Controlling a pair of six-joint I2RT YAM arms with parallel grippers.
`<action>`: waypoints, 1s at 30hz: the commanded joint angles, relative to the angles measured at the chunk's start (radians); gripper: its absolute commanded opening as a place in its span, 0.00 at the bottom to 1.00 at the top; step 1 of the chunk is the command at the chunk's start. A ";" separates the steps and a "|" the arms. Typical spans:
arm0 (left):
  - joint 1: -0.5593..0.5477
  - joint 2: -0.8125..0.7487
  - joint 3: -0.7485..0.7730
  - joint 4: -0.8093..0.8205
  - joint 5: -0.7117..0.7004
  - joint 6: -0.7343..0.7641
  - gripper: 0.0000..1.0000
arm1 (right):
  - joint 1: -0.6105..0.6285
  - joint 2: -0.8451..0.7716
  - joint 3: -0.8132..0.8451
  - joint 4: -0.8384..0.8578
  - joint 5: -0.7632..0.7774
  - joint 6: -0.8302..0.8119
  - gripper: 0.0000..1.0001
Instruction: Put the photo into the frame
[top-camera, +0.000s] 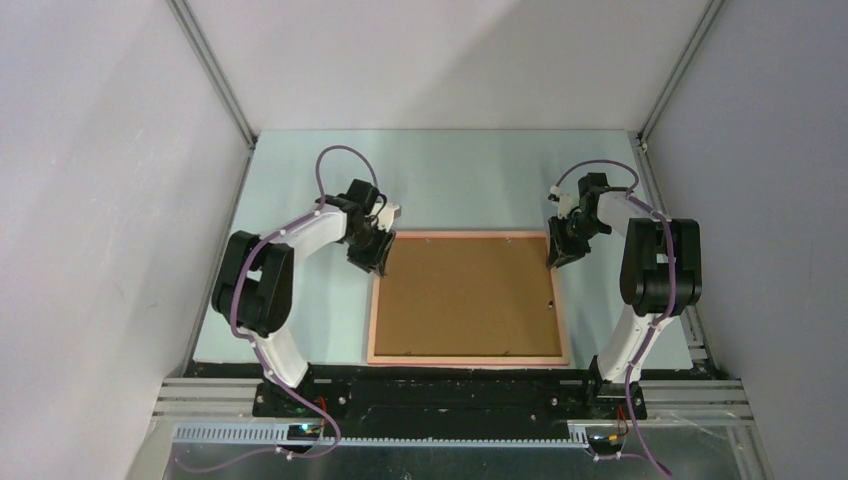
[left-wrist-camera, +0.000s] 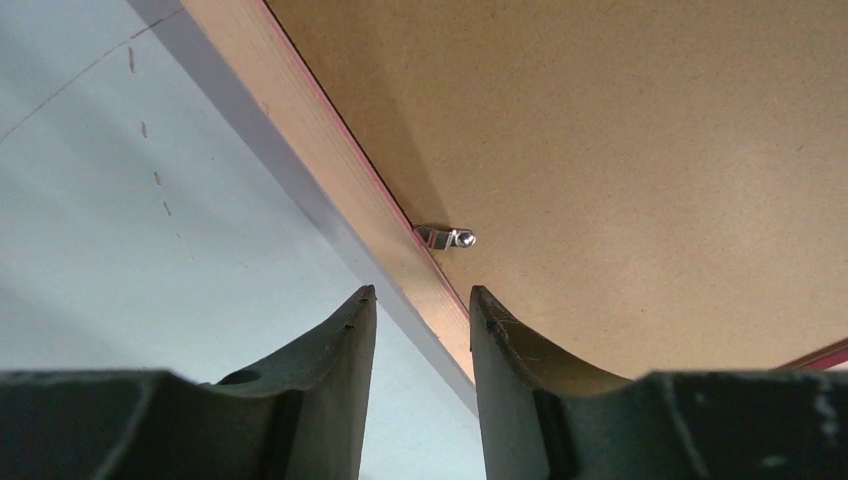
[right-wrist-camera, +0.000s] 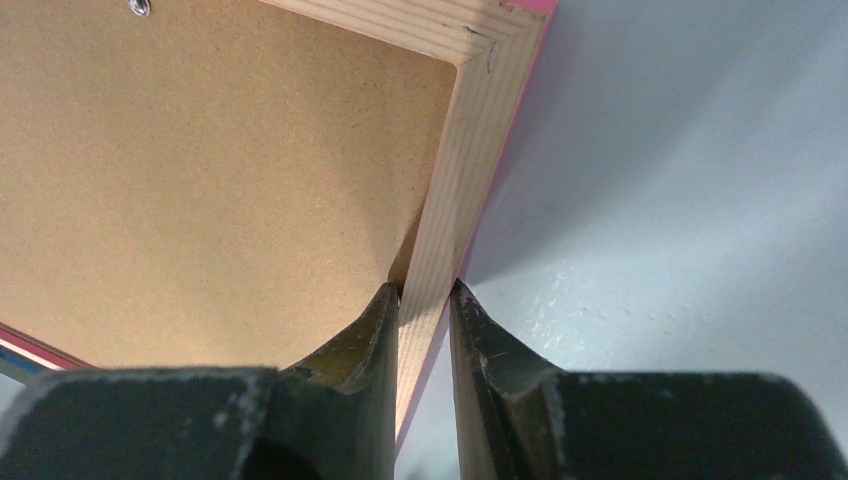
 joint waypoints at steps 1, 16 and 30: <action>-0.006 0.022 0.061 0.004 0.044 -0.033 0.45 | 0.009 -0.004 -0.016 -0.021 -0.027 -0.028 0.19; -0.006 0.146 0.132 0.021 0.035 -0.084 0.42 | -0.001 -0.004 -0.023 -0.019 -0.029 -0.032 0.18; -0.005 0.132 0.093 0.035 0.033 -0.085 0.22 | -0.004 -0.006 -0.023 -0.021 -0.034 -0.032 0.16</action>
